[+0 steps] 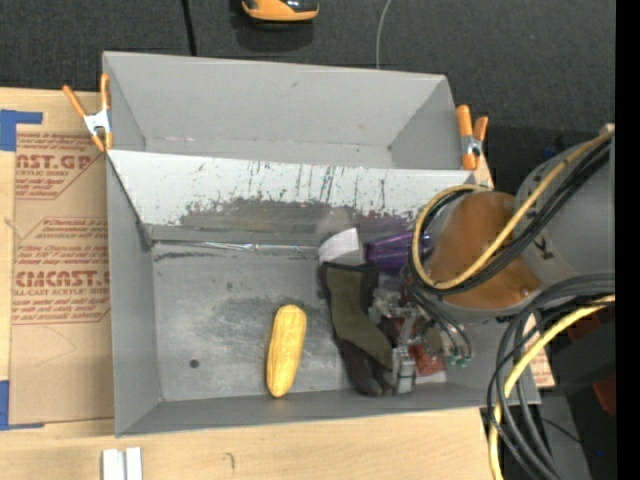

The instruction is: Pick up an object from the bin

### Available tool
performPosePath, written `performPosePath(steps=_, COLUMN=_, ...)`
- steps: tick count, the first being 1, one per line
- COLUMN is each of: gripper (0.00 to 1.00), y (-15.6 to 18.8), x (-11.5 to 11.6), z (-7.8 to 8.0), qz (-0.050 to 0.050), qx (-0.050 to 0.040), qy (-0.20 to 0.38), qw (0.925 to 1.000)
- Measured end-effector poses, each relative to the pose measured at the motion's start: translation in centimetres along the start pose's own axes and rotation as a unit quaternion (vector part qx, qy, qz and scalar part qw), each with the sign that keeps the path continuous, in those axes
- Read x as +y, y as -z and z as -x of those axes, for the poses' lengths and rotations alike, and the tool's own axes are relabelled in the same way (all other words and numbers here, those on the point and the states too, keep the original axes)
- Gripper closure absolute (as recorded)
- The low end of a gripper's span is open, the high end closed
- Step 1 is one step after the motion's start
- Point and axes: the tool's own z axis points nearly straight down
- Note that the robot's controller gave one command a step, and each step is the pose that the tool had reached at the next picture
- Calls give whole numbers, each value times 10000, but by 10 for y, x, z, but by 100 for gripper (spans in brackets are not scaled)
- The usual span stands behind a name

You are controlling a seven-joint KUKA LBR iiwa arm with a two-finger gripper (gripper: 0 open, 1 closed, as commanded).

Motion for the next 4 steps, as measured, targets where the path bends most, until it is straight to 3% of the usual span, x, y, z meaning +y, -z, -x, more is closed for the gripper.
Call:
performPosePath(steps=1, gripper=100, y=-1, x=-12, z=6, qz=7, qx=-1, qy=-187, qw=9998)
performPosePath(steps=2, gripper=100, y=-1, x=-12, z=6, qz=6, qx=-2, qy=-187, qw=9998)
performPosePath(steps=3, gripper=100, y=41, x=-8, z=7, qz=15, qx=82, qy=-248, qw=9997)
performPosePath(steps=4, gripper=100, y=75, x=-4, z=16, qz=6, qx=17, qy=-310, qw=9995)
